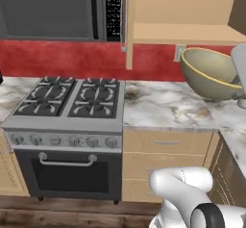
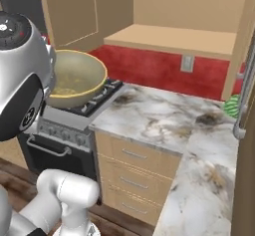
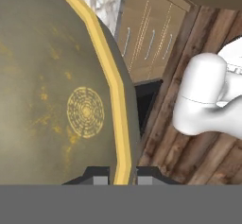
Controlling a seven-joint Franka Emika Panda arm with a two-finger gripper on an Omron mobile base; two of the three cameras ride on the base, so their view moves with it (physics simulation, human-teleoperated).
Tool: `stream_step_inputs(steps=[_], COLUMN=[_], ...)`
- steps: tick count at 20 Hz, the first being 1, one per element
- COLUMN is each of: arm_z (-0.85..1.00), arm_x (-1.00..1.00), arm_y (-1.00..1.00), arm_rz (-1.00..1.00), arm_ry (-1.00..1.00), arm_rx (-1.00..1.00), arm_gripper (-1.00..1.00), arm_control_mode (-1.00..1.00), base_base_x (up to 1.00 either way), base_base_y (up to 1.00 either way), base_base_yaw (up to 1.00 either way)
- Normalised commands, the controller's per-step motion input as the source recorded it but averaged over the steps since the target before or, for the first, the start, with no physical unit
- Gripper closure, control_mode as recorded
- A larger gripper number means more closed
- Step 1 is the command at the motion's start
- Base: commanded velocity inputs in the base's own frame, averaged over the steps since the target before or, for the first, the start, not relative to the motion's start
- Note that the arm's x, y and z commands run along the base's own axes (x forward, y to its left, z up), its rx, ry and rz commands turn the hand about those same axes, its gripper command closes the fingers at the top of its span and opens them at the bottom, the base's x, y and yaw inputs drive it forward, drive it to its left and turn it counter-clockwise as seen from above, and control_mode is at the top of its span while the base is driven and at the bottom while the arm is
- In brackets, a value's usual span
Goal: Move the bowls from the cabinet to the plates on the dining table.
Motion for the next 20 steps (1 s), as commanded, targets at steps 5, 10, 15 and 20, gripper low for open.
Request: stream_step_inputs(steps=[5, 10, 15, 20], arm_z=[0.00, 0.00, 0.00, 0.00], arm_x=[0.00, 0.00, 0.00, 0.00], arm_y=[0.00, 0.00, 0.00, 0.00], arm_rz=[0.00, 0.00, 0.00, 0.00], arm_ry=[0.00, 0.00, 0.00, 0.00], arm_rx=[0.00, 0.00, 0.00, 0.00], arm_gripper=[1.00, 1.00, 1.00, 1.00], arm_control_mode=[1.00, 1.00, 1.00, 1.00], base_base_x=[-0.05, -0.17, -0.29, -0.12], base_base_y=[0.25, 0.15, 0.33, 0.59], base_base_yaw=[0.47, 0.45, 0.44, 0.45])
